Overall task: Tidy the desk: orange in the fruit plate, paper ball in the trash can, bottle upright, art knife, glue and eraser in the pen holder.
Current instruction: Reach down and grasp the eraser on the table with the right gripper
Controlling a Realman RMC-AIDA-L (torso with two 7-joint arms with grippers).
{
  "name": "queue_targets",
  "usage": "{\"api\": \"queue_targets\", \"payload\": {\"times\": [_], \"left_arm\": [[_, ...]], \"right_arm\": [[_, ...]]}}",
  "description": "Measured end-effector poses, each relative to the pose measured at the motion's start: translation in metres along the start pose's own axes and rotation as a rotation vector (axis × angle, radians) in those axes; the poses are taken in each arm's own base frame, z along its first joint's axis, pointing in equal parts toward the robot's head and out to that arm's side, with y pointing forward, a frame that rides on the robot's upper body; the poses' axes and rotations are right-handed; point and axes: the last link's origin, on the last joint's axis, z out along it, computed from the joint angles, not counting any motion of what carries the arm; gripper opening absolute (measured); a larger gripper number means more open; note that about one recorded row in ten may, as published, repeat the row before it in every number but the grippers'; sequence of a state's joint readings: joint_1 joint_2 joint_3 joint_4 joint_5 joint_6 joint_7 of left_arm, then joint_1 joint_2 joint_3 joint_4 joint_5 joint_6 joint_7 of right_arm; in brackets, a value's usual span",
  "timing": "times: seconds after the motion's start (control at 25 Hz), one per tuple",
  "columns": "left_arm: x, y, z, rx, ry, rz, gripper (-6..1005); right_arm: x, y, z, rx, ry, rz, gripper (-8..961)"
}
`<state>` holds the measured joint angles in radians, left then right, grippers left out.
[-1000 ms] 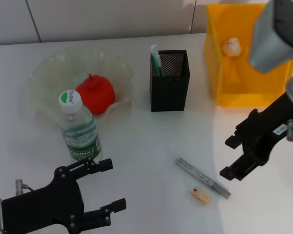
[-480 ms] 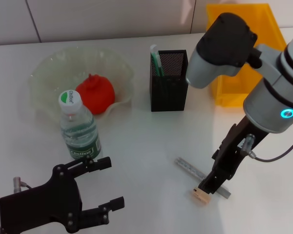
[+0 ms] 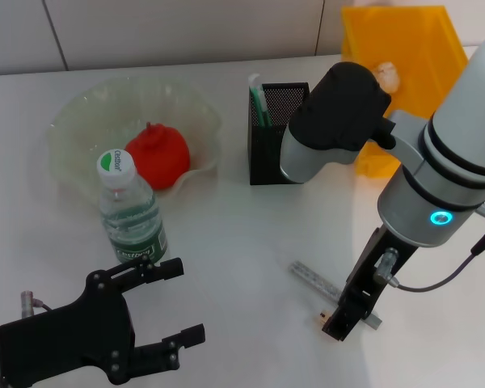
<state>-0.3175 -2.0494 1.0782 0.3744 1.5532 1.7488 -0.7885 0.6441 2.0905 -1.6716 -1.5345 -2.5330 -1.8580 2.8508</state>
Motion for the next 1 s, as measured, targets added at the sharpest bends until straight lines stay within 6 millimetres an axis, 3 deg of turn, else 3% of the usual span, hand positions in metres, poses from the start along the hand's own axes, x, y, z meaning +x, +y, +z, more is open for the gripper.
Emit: {"api": "queue_targets", "payload": {"times": [0.88, 1.0], "left_arm": [[-0.001, 0.002, -0.001, 0.002, -0.002, -0.005, 804], [-0.002, 0.002, 0.0, 0.001, -0.001, -0.005, 804]], "right_arm": [[-0.004, 0.0, 0.031, 0.002, 0.008, 0.029, 757], [-0.005, -0.001, 0.032, 0.001, 0.004, 0.032, 656]]}}
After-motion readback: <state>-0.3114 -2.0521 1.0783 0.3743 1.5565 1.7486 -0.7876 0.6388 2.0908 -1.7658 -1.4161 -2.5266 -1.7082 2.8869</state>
